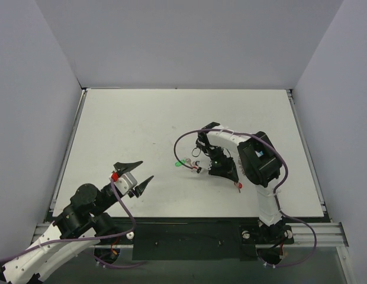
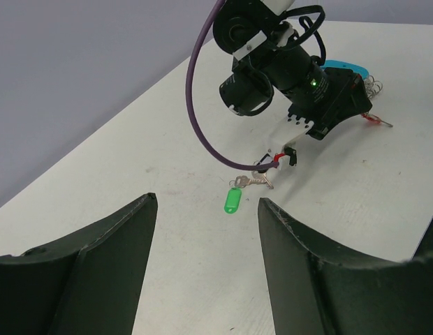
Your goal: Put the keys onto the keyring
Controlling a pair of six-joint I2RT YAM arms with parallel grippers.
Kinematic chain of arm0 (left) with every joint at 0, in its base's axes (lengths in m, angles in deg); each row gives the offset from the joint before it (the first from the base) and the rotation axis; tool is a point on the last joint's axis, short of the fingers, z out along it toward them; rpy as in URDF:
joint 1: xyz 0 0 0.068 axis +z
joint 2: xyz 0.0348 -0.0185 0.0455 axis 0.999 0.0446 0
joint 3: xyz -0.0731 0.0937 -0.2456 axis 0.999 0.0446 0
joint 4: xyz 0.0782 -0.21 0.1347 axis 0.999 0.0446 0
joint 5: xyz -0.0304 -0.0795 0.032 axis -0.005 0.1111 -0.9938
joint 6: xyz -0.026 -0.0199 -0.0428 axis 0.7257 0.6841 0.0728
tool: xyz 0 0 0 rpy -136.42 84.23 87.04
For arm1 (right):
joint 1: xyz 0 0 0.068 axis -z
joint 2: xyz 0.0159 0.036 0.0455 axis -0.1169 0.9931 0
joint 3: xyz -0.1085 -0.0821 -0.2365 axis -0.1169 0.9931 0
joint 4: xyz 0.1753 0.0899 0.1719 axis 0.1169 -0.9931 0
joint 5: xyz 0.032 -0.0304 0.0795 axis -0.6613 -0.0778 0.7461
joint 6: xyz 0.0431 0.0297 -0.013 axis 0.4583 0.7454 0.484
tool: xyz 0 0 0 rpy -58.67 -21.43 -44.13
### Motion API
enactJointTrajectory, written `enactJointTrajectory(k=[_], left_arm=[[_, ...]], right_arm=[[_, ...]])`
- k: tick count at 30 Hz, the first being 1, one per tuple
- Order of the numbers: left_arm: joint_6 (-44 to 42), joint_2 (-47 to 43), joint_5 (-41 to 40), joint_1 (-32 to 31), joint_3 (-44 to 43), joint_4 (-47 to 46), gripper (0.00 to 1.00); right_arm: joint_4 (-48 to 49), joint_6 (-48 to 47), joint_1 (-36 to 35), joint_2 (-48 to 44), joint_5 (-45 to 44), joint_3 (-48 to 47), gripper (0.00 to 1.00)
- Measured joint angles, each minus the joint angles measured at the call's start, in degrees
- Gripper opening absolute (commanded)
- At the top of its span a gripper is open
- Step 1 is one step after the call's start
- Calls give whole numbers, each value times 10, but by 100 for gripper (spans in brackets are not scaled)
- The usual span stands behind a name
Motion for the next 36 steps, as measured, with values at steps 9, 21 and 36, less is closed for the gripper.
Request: enactJointTrajectory(k=[9, 21, 36], left_arm=[[0, -2, 0, 0, 3, 0, 70], [0, -2, 2, 0, 3, 0, 70], [0, -2, 4, 0, 3, 0, 70]], right_arm=[[3, 14, -9, 59, 23, -53, 0], [3, 26, -19, 96, 25, -79, 0], [0, 33, -27, 98, 30, -92, 18]])
